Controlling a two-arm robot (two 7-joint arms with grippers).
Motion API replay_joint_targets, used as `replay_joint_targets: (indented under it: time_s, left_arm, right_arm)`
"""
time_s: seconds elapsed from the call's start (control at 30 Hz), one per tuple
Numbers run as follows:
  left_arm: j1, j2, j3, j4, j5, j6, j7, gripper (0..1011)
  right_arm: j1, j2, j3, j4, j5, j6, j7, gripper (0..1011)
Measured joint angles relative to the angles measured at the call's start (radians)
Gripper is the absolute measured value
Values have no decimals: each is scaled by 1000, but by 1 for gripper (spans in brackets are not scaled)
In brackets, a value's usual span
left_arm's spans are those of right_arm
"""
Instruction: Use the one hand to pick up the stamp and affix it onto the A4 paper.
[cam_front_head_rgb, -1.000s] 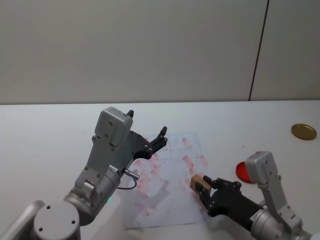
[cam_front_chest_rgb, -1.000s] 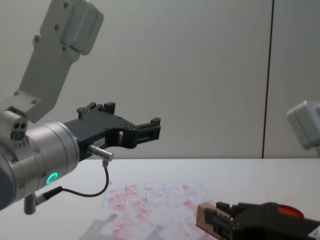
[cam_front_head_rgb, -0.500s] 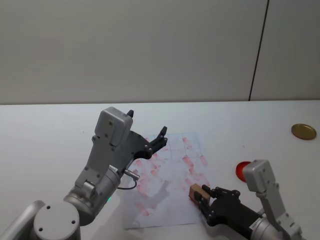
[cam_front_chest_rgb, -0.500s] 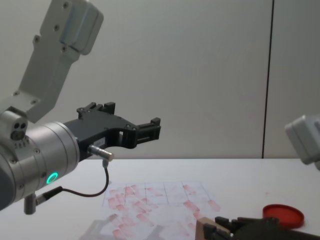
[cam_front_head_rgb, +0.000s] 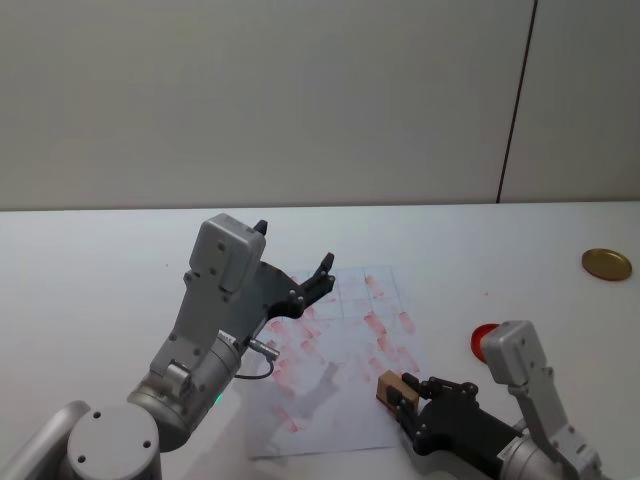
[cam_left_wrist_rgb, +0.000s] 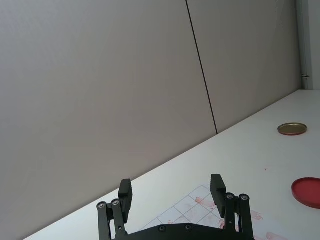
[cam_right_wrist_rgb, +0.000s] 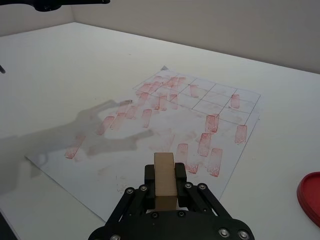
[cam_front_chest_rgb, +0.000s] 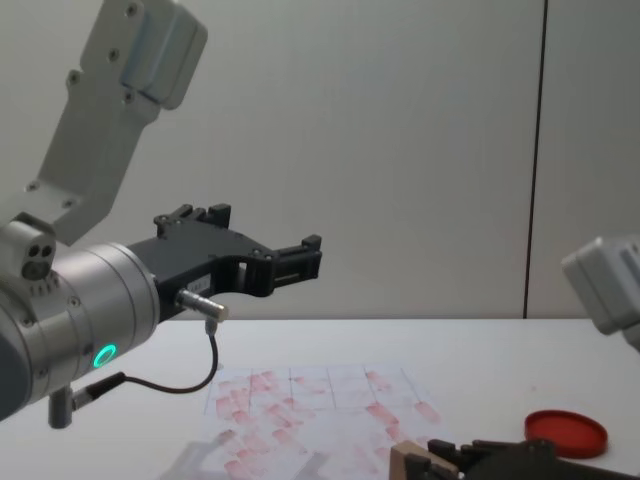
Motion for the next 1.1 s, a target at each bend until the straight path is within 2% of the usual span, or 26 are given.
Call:
replay_joint_targets:
  time_s: [0.37, 0.6, 1.1]
  left_arm:
    - [0, 0, 0, 0, 0, 0, 0, 993]
    - [0, 0, 0, 0, 0, 0, 0, 993]
    - [0, 0, 0, 0, 0, 0, 0, 993]
  right_arm:
    - [3, 0, -1, -2, 0, 17, 3, 218]
    - [2, 3, -1, -22, 16, 18, -2, 218]
    - [21, 19, 40, -78, 58, -20, -71, 218]
